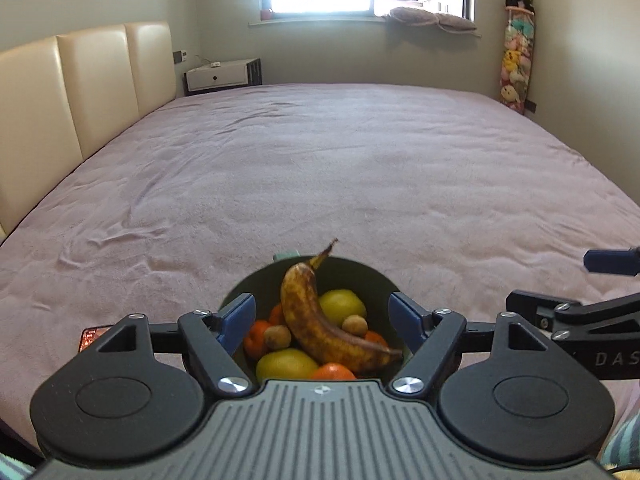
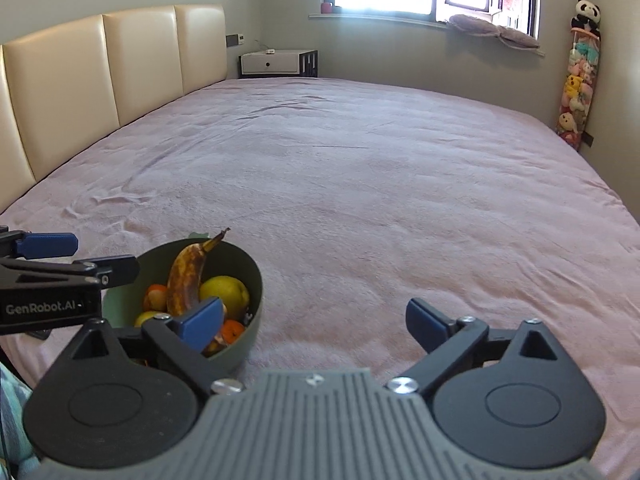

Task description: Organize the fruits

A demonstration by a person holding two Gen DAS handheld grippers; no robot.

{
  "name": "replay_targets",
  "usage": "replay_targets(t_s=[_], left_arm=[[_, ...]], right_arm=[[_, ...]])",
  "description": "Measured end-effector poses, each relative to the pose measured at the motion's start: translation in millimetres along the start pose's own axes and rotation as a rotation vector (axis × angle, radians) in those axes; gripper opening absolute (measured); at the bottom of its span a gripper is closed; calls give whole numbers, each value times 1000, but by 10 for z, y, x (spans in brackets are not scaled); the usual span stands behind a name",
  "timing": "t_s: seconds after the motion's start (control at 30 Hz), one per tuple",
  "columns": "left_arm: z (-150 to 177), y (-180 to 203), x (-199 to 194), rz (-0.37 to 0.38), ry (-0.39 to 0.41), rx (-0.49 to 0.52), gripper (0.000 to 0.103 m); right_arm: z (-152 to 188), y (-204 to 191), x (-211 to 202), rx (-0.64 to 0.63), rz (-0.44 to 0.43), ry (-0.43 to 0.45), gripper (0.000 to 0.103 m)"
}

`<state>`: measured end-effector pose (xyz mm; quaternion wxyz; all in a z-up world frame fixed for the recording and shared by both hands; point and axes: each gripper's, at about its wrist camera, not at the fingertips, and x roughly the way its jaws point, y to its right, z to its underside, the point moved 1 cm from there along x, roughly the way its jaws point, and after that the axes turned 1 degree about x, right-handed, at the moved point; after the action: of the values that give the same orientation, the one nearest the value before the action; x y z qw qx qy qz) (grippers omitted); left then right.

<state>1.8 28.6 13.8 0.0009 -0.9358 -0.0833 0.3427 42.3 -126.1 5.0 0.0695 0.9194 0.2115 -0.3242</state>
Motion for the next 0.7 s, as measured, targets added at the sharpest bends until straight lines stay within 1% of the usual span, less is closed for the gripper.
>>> replay_targets(t_s=[0.13,0.27,0.43,0.7], left_arm=[[138,85,-8,17,-41,27,90],[239,119,5,42,-86,17,90],[334,157,46,15,-116,34,90],[386,155,191,-20,-164,37,90]], right_arm=[[149,-3,-140,-5,12,15,96],[301,-10,-229,-13,23,10,96],[434,-31,-175,-29,31,-38,97],[497,-8,55,-8,26,-98,97]])
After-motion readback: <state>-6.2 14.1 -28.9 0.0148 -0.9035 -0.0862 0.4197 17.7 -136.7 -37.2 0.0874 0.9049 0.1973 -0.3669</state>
